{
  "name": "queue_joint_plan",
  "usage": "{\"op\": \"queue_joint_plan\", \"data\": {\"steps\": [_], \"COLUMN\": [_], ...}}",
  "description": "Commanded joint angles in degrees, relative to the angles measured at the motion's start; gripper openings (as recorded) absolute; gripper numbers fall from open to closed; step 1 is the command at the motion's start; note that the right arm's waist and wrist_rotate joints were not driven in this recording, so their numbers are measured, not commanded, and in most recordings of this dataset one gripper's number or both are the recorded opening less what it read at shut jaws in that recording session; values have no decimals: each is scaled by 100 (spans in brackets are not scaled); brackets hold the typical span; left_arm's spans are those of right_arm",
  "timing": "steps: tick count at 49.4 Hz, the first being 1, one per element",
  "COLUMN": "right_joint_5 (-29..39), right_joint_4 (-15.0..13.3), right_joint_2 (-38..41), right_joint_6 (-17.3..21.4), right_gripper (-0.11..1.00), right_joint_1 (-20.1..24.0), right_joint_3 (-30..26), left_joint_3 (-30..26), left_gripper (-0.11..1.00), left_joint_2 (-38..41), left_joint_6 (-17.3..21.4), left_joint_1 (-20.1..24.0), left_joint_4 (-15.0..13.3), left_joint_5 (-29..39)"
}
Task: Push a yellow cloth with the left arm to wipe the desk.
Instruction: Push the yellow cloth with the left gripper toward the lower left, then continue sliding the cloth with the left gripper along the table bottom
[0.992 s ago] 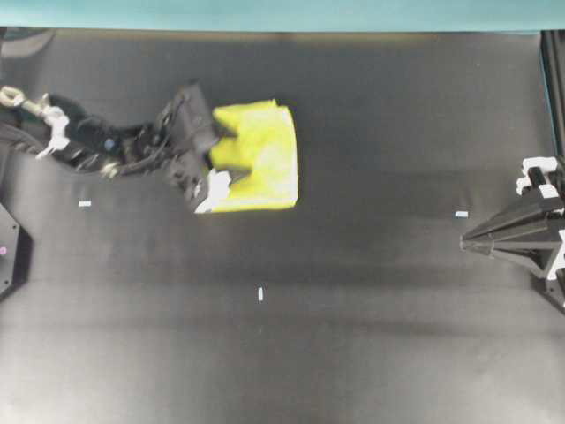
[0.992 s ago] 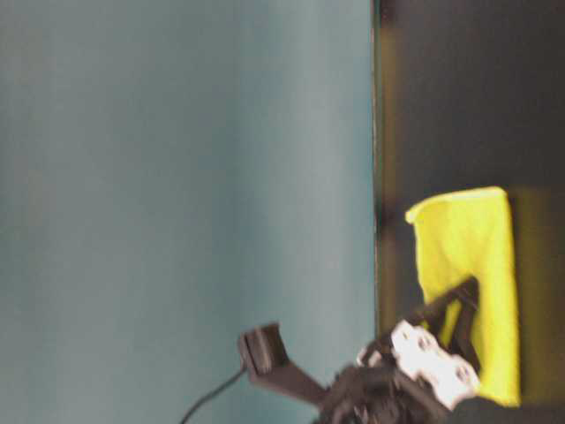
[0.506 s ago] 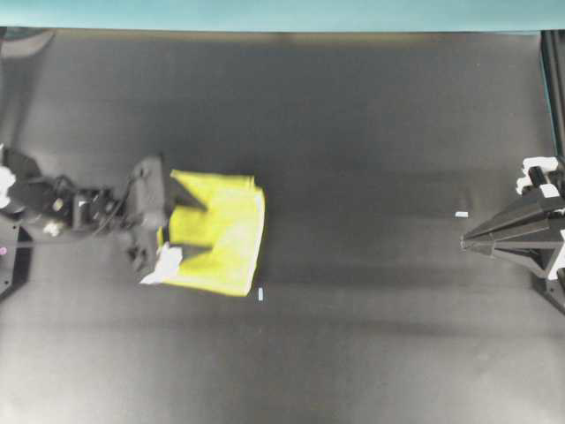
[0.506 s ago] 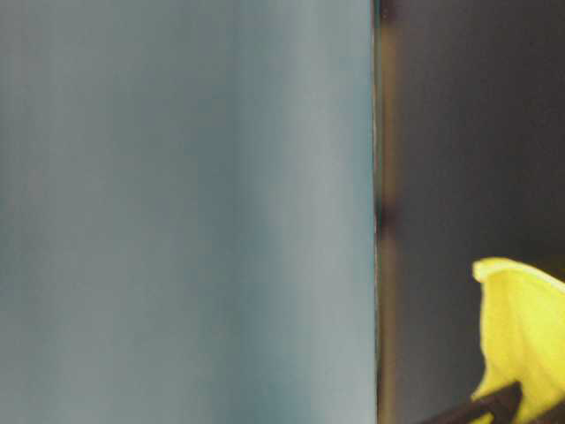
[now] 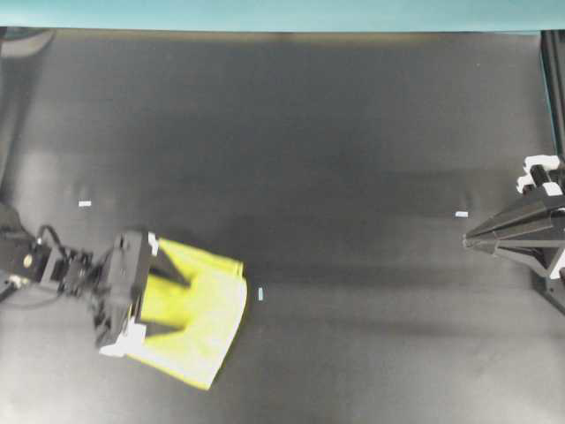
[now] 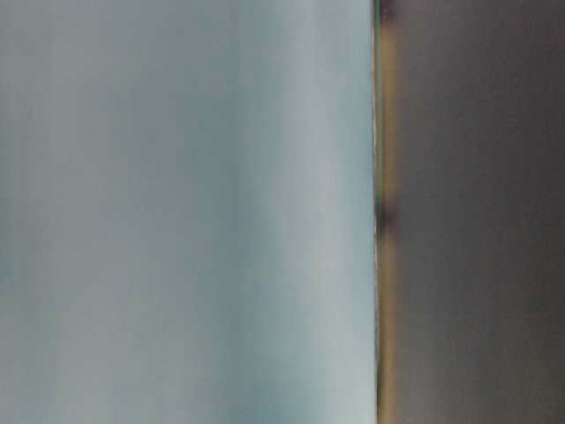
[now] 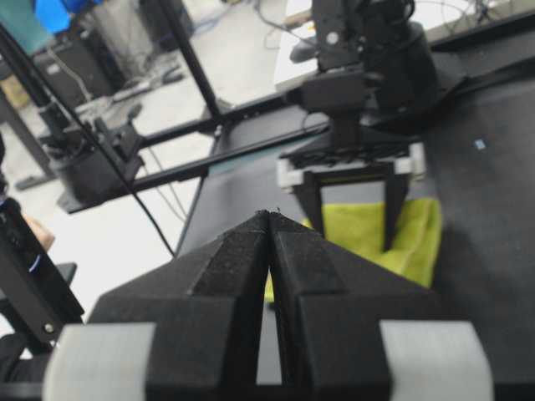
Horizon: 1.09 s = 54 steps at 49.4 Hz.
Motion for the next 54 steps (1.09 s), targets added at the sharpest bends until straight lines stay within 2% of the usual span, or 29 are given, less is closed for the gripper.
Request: {"op": "queue_joint_plan", "data": {"steps": [1,15,26,37,54], "right_joint_5": [-62,-70,-79,-62,97], "right_joint_4": [9,9,9,9,9], "right_joint_2": [9,9,9,-70,-167], "right_joint_6": [0,0,0,9,9], "right_gripper": [-1,-1,-1,-1,-1], "right_joint_1": [0,0,0,0,0], "right_joint_3": [-44,-44,-44,-53,-62], "left_joint_3": [-79,-149,-237,-281,-308], "left_gripper": [84,84,84,84,84], "left_joint_2": [-26,-35,-79,-378,-1600], "left_joint_6": [-26,-26,141,650,747], "left_joint_1": [-360,-976,-984,-932,-844], "left_joint_4": [26,26,26,26,26], "left_joint_5": [9,35,105,185,1002]}}
